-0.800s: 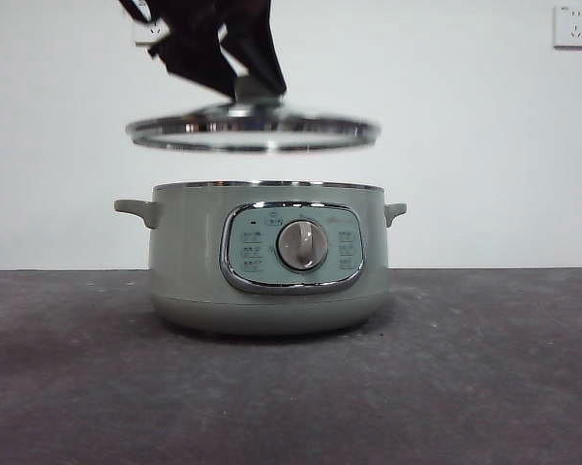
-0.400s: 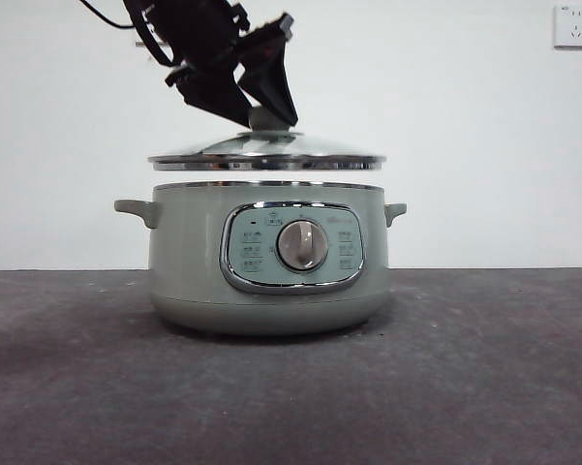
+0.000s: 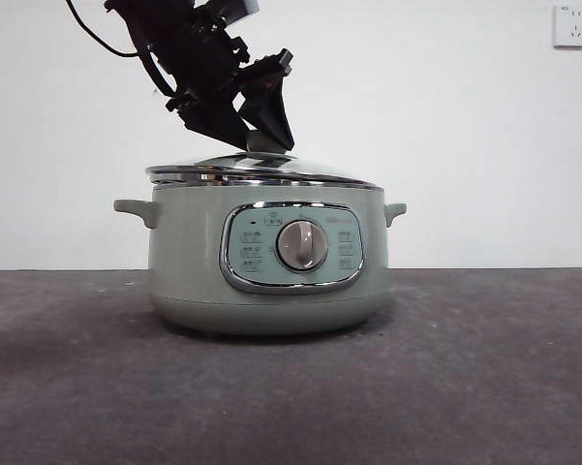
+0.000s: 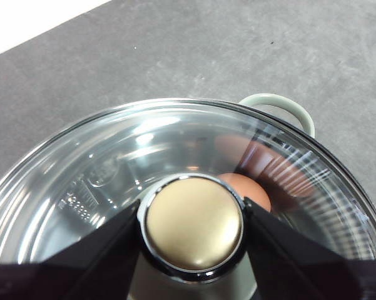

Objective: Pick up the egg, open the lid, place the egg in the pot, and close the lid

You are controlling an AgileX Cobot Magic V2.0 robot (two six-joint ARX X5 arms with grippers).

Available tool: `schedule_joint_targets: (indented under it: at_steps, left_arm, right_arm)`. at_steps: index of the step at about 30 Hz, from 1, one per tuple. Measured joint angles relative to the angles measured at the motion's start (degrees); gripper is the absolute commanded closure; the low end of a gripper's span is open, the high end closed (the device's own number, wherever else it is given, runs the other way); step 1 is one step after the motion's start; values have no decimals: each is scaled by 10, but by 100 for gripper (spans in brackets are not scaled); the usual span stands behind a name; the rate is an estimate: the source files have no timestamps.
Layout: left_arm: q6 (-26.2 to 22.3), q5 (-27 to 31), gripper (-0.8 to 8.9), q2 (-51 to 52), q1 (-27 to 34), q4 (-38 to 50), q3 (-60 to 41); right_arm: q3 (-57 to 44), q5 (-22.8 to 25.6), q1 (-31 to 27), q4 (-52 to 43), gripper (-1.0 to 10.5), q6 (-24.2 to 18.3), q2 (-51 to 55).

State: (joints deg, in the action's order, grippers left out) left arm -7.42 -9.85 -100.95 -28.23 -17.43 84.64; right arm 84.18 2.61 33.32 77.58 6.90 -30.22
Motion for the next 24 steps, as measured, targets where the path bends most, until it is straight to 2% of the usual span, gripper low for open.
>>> schedule_joint_targets:
  at_steps: [24]
  left_arm:
    - [0,-1,822,0,0,4,0]
  right_arm:
    - [0,6,0,0,541,0,0]
